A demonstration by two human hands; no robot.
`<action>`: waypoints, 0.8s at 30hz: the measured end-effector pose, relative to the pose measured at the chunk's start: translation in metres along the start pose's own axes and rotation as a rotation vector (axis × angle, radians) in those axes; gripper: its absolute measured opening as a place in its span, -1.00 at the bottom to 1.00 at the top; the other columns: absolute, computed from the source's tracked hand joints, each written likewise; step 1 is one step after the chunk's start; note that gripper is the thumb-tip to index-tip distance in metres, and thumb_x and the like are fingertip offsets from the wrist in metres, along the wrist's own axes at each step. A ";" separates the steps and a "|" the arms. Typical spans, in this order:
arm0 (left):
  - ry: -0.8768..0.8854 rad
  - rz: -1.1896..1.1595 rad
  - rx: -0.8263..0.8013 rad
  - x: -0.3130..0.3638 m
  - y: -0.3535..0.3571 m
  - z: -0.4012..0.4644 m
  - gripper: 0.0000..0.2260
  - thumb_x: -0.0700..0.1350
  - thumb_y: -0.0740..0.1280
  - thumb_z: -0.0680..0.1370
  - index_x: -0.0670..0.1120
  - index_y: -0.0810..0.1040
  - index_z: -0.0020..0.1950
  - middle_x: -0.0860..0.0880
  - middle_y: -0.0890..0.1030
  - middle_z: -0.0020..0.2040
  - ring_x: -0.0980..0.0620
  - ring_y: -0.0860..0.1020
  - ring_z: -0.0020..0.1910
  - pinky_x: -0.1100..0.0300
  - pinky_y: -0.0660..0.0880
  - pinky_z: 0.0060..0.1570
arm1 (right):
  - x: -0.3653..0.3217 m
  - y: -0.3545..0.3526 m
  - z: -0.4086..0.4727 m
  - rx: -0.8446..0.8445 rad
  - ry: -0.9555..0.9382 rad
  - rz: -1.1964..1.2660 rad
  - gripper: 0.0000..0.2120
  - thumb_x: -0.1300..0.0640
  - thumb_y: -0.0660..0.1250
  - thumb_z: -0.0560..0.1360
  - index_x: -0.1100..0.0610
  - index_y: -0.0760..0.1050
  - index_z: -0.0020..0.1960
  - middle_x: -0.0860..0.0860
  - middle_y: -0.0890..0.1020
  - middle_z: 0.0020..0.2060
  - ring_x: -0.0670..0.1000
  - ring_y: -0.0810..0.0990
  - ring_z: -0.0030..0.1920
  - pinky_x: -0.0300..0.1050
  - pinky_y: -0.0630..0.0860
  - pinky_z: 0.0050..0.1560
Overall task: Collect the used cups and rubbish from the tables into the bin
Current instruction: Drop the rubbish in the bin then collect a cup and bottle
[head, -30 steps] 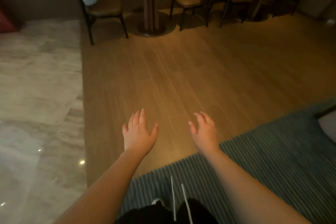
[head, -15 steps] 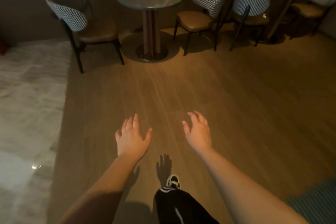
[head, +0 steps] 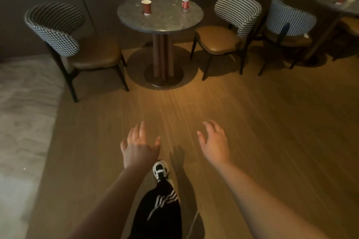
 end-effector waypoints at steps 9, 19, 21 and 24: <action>-0.021 0.011 -0.012 0.020 0.011 0.307 -0.34 0.28 0.05 0.53 -0.03 0.05 0.54 -0.05 0.17 0.52 -0.03 0.09 0.50 -0.14 0.08 0.42 | -0.056 0.015 0.310 -0.007 -0.002 0.013 -0.55 -0.04 0.18 0.59 0.06 0.29 0.44 0.07 0.31 0.45 0.07 0.24 0.45 0.10 0.32 0.39; -0.014 -0.016 0.026 0.062 0.008 0.570 -0.36 0.23 0.12 0.54 -0.04 0.09 0.54 -0.05 0.20 0.51 -0.01 0.10 0.49 -0.15 0.11 0.40 | -0.077 0.000 0.580 0.050 0.027 0.027 -0.57 -0.05 0.18 0.58 0.06 0.32 0.41 0.07 0.33 0.43 0.09 0.27 0.43 0.05 0.29 0.37; -0.020 -0.008 0.041 0.071 0.018 0.624 -0.36 0.23 0.12 0.55 -0.06 0.10 0.53 -0.06 0.21 0.51 -0.01 0.11 0.49 -0.15 0.12 0.40 | -0.080 0.003 0.637 0.050 0.009 0.031 -0.57 -0.05 0.18 0.58 0.07 0.33 0.41 0.07 0.32 0.44 0.08 0.24 0.45 0.05 0.27 0.41; -0.029 -0.003 0.058 0.080 0.039 0.711 -0.37 0.21 0.13 0.55 -0.08 0.13 0.52 -0.08 0.23 0.50 -0.03 0.14 0.48 -0.16 0.13 0.38 | -0.081 0.015 0.733 0.018 -0.022 0.043 -0.56 -0.05 0.17 0.59 0.06 0.31 0.43 0.06 0.29 0.46 0.07 0.19 0.48 0.06 0.22 0.45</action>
Point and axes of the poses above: each hand's wrist, its own z-axis towards the middle knuckle, its own y-axis out of the palm, x = y × z, the point moved 9 cm from there along z, towards the middle knuckle
